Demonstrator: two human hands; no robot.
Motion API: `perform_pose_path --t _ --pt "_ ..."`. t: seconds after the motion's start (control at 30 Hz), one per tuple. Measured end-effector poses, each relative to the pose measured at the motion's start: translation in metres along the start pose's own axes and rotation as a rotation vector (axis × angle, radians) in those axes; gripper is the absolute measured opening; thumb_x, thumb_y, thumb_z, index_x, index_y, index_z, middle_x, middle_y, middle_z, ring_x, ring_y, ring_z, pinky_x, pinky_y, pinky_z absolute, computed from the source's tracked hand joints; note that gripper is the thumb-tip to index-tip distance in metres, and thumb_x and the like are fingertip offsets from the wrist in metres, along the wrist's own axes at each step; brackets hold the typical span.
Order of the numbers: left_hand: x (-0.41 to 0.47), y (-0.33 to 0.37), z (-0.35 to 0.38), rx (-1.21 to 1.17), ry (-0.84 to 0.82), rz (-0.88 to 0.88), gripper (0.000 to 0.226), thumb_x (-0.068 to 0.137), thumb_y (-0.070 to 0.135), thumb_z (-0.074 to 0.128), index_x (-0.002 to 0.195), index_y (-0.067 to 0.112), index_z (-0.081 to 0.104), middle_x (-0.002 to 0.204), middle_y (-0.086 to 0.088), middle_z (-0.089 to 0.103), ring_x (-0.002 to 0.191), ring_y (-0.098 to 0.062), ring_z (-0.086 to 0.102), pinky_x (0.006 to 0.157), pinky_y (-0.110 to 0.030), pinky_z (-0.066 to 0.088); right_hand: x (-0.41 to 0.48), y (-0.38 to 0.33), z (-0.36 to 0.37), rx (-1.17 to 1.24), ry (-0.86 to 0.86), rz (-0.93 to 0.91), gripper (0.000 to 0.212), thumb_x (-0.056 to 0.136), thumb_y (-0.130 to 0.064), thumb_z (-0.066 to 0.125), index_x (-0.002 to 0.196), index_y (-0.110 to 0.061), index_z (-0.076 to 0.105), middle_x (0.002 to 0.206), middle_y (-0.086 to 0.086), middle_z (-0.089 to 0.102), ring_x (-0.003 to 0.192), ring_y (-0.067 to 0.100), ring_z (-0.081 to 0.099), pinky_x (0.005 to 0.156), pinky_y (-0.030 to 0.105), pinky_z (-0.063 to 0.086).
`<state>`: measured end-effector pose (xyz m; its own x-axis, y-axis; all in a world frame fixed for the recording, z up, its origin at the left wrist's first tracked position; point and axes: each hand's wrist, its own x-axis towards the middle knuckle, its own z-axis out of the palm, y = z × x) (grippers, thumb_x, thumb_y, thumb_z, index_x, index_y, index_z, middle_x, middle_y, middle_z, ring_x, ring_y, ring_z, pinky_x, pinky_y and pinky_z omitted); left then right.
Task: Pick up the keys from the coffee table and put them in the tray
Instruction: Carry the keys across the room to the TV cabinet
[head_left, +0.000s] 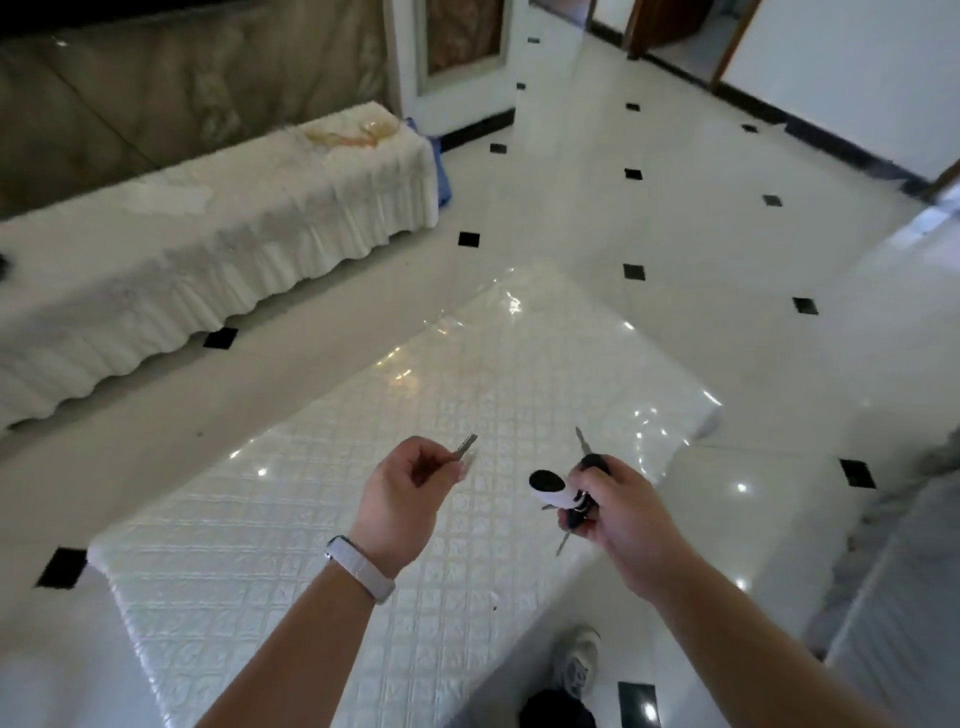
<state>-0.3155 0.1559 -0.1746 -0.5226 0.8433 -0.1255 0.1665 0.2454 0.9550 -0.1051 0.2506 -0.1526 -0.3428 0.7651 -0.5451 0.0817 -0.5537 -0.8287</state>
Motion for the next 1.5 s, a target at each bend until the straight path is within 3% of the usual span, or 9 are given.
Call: perform_pose_path --t 0.17,0.37,0.63,0.77,0.93,1.1,1.3,1.5 --pt "-0.006 0.05 0.026 -0.056 -0.111 0.023 0.012 0.079 0.016 0.07 0.074 0.027 0.069 0.067 0.004 0.071 0.064 -0.017 0.065 0.059 -0.029 0.054 -0.034 -0.033 -0.028 0.152 0.114 -0.09 0.009 0.07 -0.002 0.06 0.064 -0.005 0.055 0.07 0.01 0.048 0.056 0.022 0.048 0.055 0.033 0.047" --pt "-0.016 0.103 0.084 -0.133 -0.222 0.073 0.018 0.078 0.006 0.069 0.072 0.022 0.071 0.06 0.007 0.067 0.056 -0.008 0.061 0.056 -0.021 0.049 -0.066 -0.061 -0.092 0.18 0.174 -0.192 0.007 0.062 -0.005 0.061 0.061 -0.008 0.055 0.057 0.003 0.05 0.052 0.02 0.05 0.055 0.034 0.048" --pt "-0.035 0.175 0.213 -0.207 -0.316 0.085 0.017 0.082 0.006 0.066 0.072 0.018 0.073 0.058 0.007 0.063 0.056 -0.01 0.057 0.057 -0.023 0.049 -0.104 -0.092 -0.216 0.179 0.229 -0.283 0.006 0.07 -0.006 0.059 0.072 0.0 0.057 0.07 0.013 0.054 0.054 0.026 0.054 0.058 0.038 0.051" --pt "-0.047 0.213 0.292 -0.184 -0.352 0.114 0.014 0.084 0.012 0.064 0.074 0.017 0.074 0.06 0.007 0.065 0.057 -0.008 0.06 0.062 -0.025 0.054 -0.116 -0.114 -0.296 0.187 0.243 -0.336 0.02 0.066 -0.009 0.058 0.077 0.007 0.052 0.075 0.015 0.052 0.059 0.028 0.051 0.06 0.039 0.05" --pt "-0.064 0.243 0.388 -0.221 -0.372 0.109 0.011 0.082 0.014 0.067 0.074 0.016 0.074 0.06 0.003 0.065 0.057 -0.015 0.061 0.063 -0.029 0.054 -0.125 -0.121 -0.387 0.308 0.284 -0.365 0.001 0.075 -0.001 0.057 0.074 -0.001 0.056 0.075 0.015 0.048 0.062 0.027 0.046 0.058 0.038 0.047" --pt "-0.078 0.268 0.461 -0.228 -0.443 0.085 0.009 0.081 0.011 0.068 0.074 0.013 0.074 0.062 0.0 0.067 0.059 -0.016 0.062 0.066 -0.033 0.055 -0.14 -0.129 -0.461 0.346 0.338 -0.429 0.007 0.075 -0.003 0.057 0.068 -0.004 0.055 0.07 0.013 0.049 0.056 0.023 0.049 0.055 0.036 0.047" --pt "-0.066 0.29 0.531 -0.287 -0.554 0.044 0.005 0.08 0.01 0.07 0.077 0.009 0.074 0.066 -0.005 0.069 0.061 -0.018 0.063 0.062 -0.026 0.053 -0.141 -0.129 -0.526 0.421 0.435 -0.475 0.02 0.069 -0.01 0.061 0.074 0.005 0.049 0.071 0.013 0.049 0.059 0.024 0.047 0.056 0.034 0.05" --pt "-0.036 0.316 0.604 -0.348 -0.642 -0.021 0.004 0.08 0.002 0.069 0.078 0.003 0.073 0.068 -0.012 0.068 0.059 -0.019 0.063 0.058 -0.025 0.054 -0.126 -0.143 -0.583 0.524 0.501 -0.503 0.008 0.07 -0.009 0.06 0.066 -0.01 0.054 0.061 0.004 0.052 0.055 0.022 0.05 0.056 0.035 0.046"
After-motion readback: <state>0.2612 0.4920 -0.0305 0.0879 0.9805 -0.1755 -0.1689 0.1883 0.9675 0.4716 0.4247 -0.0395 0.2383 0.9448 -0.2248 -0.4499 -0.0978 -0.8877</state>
